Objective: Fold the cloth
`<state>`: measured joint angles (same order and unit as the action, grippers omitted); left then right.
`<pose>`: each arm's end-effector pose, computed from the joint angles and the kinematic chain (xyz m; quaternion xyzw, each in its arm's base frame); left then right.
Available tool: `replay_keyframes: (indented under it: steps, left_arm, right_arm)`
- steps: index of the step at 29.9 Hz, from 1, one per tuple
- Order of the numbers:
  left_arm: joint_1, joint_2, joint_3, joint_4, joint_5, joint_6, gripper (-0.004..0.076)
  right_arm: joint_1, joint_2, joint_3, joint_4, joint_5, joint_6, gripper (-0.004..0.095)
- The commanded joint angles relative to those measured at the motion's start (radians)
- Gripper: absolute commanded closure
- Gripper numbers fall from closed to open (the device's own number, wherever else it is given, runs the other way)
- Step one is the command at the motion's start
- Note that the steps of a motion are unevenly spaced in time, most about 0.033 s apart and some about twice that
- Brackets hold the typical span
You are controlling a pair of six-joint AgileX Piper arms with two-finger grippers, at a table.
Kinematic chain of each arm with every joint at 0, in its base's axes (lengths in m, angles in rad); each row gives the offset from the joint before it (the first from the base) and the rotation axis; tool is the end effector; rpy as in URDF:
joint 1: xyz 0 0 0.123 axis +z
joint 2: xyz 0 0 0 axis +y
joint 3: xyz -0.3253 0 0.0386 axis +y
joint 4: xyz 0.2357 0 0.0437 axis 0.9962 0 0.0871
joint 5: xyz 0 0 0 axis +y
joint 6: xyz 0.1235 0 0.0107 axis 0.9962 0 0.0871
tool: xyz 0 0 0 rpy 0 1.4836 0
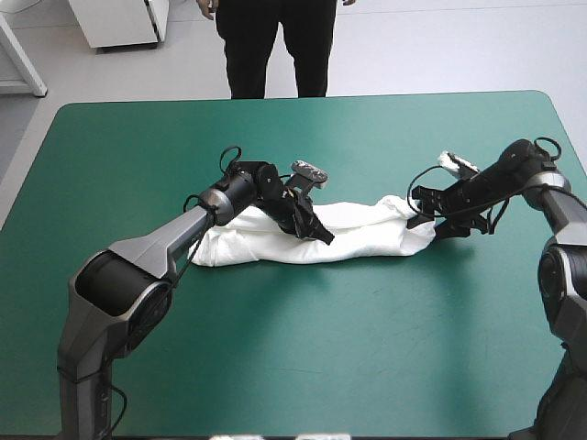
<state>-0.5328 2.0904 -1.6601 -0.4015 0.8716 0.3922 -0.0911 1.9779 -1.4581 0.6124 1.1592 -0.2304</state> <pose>0.3887 -0.2723 0.2185 0.3415 0.9074 -0.1847 0.1610 0.4008 0.0290 0.2221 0.0568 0.9597 0.2730 0.0341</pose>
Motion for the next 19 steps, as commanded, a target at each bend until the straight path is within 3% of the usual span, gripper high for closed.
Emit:
replay_keyframes:
  steps: [1,6,11,14,19]
  left_arm:
    - [-0.015,-0.032,-0.012,-0.020,0.032,-0.005,0.0734]
    - [-0.015,-0.042,-0.012,-0.016,0.030,-0.005,0.0734]
    - [-0.013,-0.042,-0.012,-0.016,0.032,-0.005,0.0734]
    - [-0.013,-0.042,-0.012,-0.016,0.032,-0.005,0.0734]
    - [-0.013,-0.042,-0.012,-0.016,0.032,-0.005,0.0734]
  right_arm:
    - [0.055,0.009,-0.013,0.032,0.005,-0.017,0.0326]
    - [0.115,0.033,-0.013,0.032,-0.021,-0.023,0.0339]
    - [0.136,0.037,-0.013,0.057,-0.057,-0.023,0.0422]
    - [0.136,0.039,-0.013,0.076,-0.063,-0.023,0.0567]
    - [0.136,0.047,-0.013,0.077,-0.054,-0.027,0.0907]
